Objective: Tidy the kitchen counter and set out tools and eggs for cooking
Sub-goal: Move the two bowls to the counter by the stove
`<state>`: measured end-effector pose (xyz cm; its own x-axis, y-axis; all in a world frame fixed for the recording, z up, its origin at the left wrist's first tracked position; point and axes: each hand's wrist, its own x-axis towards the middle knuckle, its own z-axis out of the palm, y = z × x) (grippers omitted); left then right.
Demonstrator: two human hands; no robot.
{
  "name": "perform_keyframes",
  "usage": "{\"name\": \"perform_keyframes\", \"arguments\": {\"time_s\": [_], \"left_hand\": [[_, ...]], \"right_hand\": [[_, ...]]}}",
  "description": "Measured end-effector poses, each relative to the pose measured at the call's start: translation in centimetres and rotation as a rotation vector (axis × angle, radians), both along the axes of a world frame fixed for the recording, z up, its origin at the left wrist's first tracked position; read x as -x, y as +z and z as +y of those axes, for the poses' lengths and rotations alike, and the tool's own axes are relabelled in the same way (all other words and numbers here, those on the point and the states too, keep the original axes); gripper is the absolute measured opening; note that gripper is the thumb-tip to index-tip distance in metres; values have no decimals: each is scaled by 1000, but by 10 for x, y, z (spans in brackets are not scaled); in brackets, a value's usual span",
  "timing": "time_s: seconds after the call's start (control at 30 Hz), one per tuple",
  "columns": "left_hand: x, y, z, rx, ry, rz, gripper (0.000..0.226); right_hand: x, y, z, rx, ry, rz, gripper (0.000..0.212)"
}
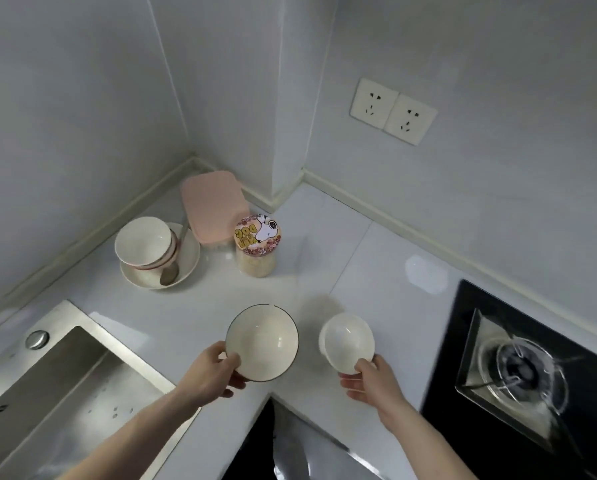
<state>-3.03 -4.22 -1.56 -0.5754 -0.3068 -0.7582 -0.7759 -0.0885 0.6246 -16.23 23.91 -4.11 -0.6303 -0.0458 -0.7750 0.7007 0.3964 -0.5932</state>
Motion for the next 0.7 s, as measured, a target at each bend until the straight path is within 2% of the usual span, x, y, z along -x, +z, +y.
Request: {"name": "perform_keyframes", "arguments": {"time_s": [0.1,0.3,0.53,0.7], "left_hand": [[16,8,28,32,-152,26,16],[19,32,108,37,-286,109,18],[-18,61,262,7,-408,177,17],[-62,76,379,-1,-595,234,22]], "right_hand": [[-24,11,42,11,-115,38,23],[-78,37,128,73,-307,126,23],[-176,83,285,60,-462,243,20],[-263,95,396,54,-595,277,20]]}}
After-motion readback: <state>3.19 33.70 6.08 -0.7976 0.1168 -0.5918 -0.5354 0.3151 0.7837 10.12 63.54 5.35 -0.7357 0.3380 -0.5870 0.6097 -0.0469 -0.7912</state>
